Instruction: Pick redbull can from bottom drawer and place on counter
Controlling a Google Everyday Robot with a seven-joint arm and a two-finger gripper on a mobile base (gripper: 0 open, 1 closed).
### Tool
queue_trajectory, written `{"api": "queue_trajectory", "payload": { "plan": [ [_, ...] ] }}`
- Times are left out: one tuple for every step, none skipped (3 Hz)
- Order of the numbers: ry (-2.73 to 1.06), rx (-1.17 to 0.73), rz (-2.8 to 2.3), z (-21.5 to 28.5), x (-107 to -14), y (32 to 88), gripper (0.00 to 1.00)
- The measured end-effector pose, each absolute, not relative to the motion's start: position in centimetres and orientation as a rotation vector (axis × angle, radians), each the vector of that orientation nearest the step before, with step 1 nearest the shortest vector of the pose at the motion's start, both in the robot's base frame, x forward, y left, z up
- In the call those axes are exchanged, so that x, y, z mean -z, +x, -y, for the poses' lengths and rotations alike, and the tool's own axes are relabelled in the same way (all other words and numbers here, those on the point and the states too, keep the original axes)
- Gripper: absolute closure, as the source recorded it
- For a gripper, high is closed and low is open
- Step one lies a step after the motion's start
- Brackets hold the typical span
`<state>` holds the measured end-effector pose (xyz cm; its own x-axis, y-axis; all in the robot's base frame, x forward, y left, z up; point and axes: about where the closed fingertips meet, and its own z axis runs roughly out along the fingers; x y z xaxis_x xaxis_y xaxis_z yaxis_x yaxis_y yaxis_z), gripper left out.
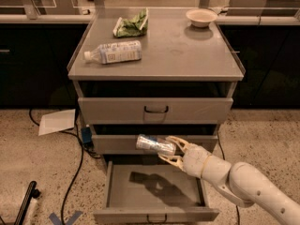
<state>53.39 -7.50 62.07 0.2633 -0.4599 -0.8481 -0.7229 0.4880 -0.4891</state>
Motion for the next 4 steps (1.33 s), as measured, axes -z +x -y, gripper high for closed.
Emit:
{"api": "queue_trajectory", "payload": {
  "plan": [
    [-1.163, -0.215, -1.337, 7.3, -67.3, 52.1, 1.0],
    [-1.173, -0.173, -1.288, 7.5, -72.2, 51.2, 1.0],
    [-1.176, -0.13, -1.207, 7.3, -76.4, 50.7, 1.0],
    [-1.176, -0.129, -1.207, 7.3, -76.4, 50.7, 1.0]
  ]
}}
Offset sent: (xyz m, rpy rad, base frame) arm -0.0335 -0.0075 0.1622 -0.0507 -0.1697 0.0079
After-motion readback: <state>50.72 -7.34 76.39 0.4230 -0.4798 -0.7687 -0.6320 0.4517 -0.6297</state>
